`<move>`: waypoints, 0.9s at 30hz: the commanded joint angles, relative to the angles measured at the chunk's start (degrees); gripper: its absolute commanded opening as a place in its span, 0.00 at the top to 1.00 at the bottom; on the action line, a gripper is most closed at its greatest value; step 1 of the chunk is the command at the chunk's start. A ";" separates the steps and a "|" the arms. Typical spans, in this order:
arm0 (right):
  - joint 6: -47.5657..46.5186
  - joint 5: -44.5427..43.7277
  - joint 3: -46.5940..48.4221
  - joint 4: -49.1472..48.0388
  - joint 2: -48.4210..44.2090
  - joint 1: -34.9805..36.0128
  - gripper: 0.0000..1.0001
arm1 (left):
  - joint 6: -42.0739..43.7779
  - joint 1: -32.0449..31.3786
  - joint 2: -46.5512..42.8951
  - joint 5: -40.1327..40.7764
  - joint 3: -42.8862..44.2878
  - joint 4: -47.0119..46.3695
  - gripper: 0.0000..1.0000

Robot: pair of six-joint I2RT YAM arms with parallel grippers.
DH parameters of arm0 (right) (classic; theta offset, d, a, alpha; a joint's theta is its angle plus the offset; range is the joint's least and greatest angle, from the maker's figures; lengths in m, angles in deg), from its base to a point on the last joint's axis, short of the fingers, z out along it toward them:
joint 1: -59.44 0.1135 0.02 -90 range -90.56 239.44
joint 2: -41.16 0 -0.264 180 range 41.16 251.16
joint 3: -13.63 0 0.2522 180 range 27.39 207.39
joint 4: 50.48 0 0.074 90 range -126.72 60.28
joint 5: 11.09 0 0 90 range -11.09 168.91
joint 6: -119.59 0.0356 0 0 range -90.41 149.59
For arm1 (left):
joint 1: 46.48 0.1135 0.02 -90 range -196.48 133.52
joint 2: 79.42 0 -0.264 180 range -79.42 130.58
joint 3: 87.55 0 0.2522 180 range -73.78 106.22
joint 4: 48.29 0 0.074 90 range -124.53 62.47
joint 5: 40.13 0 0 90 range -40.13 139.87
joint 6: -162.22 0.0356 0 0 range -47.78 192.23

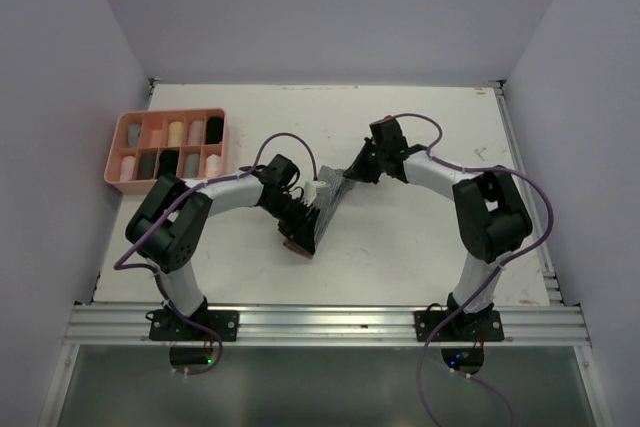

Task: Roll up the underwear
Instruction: Fold the underwear

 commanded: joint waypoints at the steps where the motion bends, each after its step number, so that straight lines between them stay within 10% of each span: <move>1: -2.38 -1.40 -0.93 1.11 -3.45 -0.84 1.00 | 1.84 -0.05 3.17 7.75 -2.13 -0.33 0.54; 27: -6.96 -4.48 -1.55 1.47 4.01 -2.43 1.00 | 4.74 -0.31 1.68 4.67 -2.39 1.86 0.53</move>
